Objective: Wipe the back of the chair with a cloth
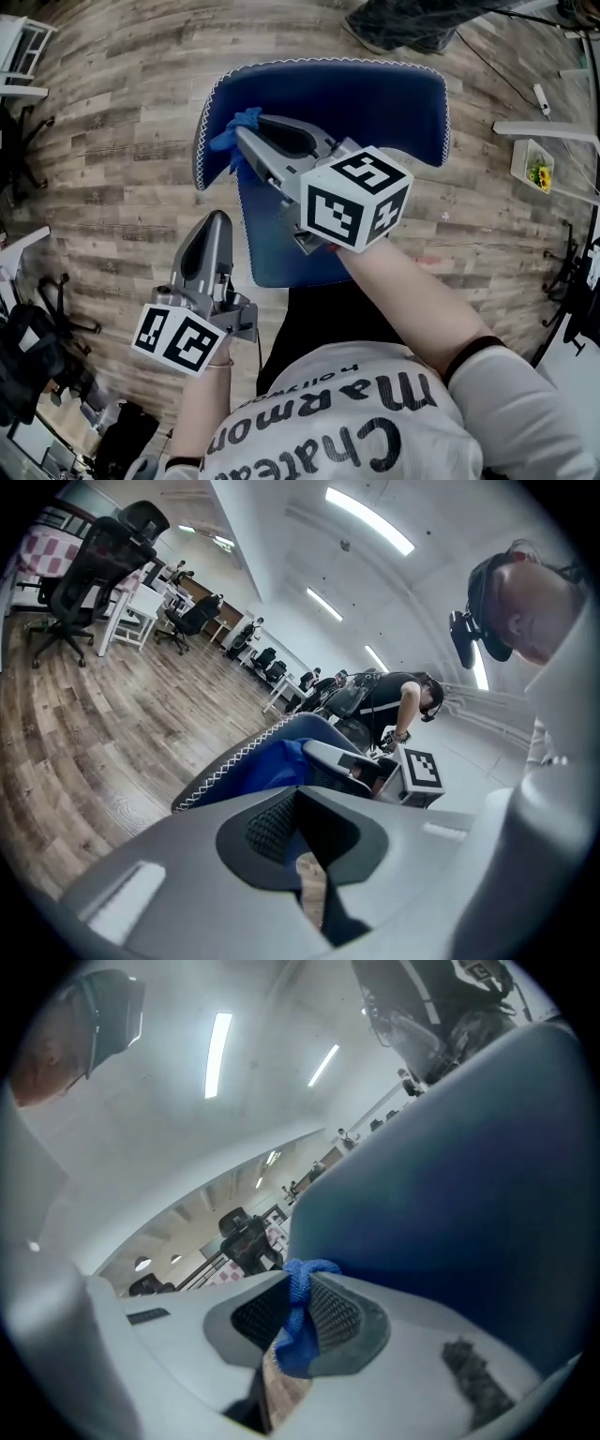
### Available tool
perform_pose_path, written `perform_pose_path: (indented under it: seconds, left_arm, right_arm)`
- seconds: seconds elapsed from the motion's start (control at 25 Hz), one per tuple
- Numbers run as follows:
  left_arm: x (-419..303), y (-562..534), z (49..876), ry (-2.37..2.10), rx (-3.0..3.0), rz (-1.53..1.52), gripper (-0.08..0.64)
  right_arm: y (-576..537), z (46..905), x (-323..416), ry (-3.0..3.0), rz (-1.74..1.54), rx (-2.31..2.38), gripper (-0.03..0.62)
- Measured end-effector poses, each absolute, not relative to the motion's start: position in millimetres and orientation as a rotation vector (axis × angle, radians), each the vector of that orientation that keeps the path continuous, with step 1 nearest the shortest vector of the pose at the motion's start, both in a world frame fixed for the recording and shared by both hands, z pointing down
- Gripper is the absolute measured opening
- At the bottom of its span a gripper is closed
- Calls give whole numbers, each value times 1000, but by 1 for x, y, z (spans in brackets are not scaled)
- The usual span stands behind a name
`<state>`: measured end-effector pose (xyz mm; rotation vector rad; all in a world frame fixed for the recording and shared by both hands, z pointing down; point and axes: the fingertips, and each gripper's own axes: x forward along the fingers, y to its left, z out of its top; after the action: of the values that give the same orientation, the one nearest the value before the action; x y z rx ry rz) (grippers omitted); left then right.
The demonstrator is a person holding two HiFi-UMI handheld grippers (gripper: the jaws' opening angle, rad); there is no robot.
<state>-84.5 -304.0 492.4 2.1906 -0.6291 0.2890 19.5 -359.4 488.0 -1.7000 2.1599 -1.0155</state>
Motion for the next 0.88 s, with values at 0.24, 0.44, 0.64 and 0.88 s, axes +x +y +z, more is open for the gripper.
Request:
perform_pose_path:
  seconds: [0.24,0.44,0.64,0.88]
  left_arm:
    - [-64,-292,502,-543,2209,349,8]
    - [-40,-284,499,-488,2226,351,8]
    - [-15,-267,497,-433,2239,360,8]
    - [2,-240,499,-391,2285,444,8]
  right_arm:
    - [-338,492,65,2082,-994,-1811,69]
    - [-310,492,107,1987,-962,-1932,69]
    - [-277,491,154,1891,-916,-2063,69]
    - [-230,495,216,1678,-899,-2206,69]
